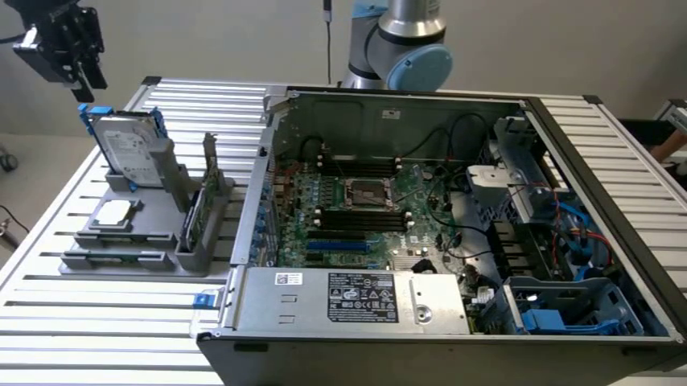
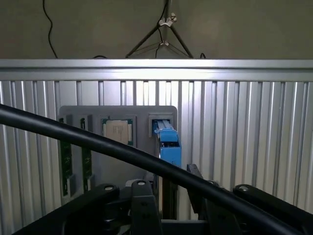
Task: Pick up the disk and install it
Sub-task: 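Pick up the disk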
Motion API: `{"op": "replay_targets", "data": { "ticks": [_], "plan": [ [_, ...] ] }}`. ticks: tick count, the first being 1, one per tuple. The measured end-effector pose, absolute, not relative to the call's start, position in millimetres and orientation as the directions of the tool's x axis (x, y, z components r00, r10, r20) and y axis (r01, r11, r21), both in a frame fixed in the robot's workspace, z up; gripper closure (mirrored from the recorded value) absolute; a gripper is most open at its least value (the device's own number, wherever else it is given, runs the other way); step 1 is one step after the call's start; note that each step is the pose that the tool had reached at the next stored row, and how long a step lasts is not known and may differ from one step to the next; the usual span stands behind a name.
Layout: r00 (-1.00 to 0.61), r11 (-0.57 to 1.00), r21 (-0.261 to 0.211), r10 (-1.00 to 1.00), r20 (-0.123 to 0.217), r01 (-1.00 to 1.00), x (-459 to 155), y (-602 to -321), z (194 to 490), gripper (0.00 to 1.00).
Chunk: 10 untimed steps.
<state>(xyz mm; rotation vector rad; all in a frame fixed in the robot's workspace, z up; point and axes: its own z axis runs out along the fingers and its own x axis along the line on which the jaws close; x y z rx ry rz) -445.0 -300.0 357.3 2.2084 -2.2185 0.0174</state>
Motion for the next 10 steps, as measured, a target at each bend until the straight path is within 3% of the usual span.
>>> {"op": "replay_targets", "data": {
  "ticks": [1,3,10],
  "plan": [
    [-0.004,0.004,0.0,-1.0,0.016,-1.0,-445,-300,356,0.58],
    [-0.004,0.004,0.0,-1.0,0.016,-1.0,-445,-300,353,0.46],
    [-0.002,0.002,0.0,-1.0,0.016,-1.0,-445,-300,341,0.46]
  ]
}}
